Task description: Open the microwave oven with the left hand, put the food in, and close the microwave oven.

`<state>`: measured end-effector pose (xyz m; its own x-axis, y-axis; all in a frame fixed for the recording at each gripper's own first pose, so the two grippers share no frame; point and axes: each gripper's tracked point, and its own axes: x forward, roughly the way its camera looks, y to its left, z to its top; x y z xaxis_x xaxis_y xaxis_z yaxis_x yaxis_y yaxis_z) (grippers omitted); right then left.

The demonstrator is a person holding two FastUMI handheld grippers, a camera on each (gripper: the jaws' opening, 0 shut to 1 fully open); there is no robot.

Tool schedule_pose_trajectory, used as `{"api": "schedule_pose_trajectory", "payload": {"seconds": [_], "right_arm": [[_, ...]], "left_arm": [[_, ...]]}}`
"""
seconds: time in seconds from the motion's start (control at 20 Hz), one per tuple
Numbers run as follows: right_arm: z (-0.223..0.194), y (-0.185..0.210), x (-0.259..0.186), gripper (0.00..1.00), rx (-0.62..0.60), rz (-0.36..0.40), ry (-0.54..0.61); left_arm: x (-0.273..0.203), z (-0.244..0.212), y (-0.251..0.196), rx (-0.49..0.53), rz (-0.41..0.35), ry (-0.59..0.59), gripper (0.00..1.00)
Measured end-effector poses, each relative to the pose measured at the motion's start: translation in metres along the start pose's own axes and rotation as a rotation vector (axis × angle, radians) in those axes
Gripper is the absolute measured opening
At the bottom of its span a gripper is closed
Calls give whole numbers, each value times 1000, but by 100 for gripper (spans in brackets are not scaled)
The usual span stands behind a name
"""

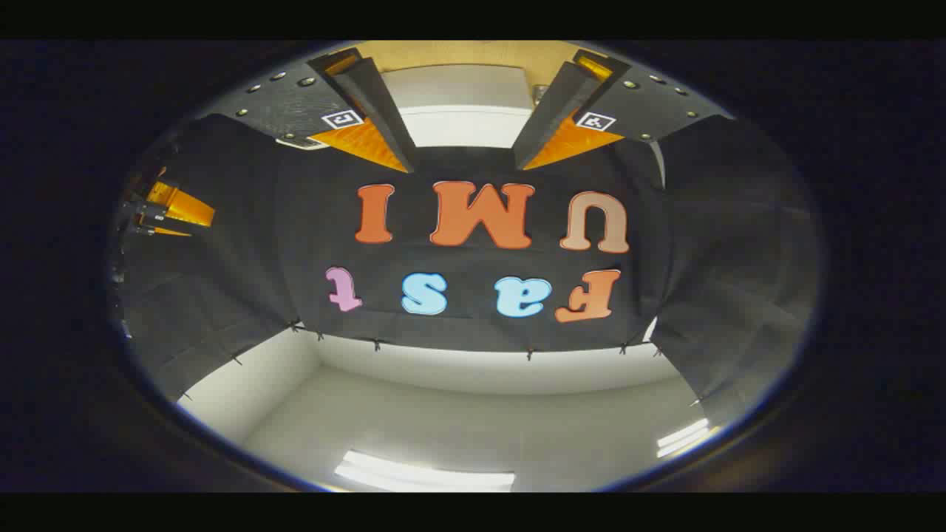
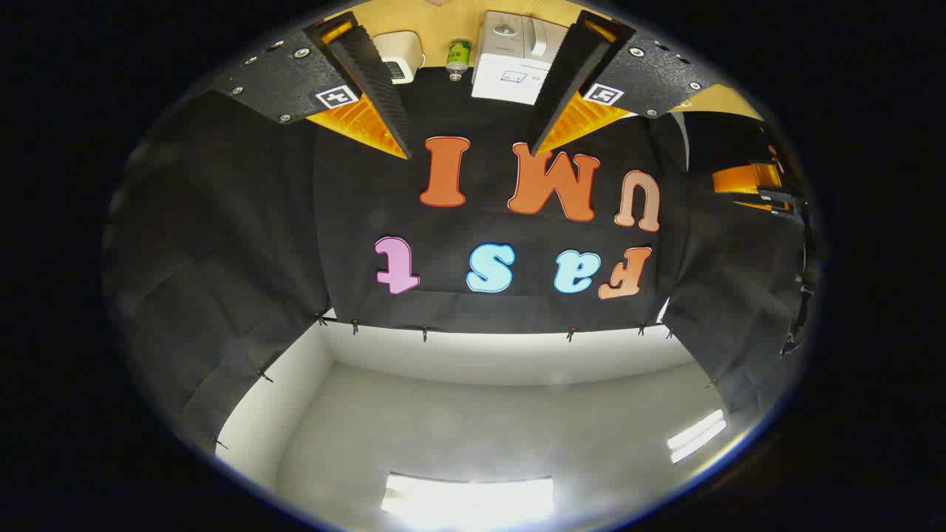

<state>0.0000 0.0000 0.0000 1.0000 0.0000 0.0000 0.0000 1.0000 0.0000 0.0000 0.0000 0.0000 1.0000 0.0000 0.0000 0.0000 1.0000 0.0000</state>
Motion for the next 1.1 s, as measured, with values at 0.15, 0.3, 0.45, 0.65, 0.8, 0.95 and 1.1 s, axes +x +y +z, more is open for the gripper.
{"api": "schedule_pose_trajectory", "payload": {"seconds": [0.15,0.3,0.45,0.65,0.8,0.95,1.1], "right_arm": [[-8,-15,4,95,-49,-48,15],[-9,-17,2,95,-71,-55,23],[-6,-21,4,95,-84,-66,9],[-7,-15,5,94,-47,-48,16],[-5,-19,8,94,-38,-50,1],[-7,-18,8,94,-22,-44,5],[-7,-23,6,95,-22,-38,-3]], "left_arm": [[5,-2,-2,11,0,11,88],[6,0,5,19,36,-5,88],[6,1,1,-44,23,-18,88],[5,5,11,-30,62,-37,88],[4,-1,13,-33,73,-31,88],[6,-4,15,-38,87,-21,88],[7,-7,11,-32,89,-26,88]]}}
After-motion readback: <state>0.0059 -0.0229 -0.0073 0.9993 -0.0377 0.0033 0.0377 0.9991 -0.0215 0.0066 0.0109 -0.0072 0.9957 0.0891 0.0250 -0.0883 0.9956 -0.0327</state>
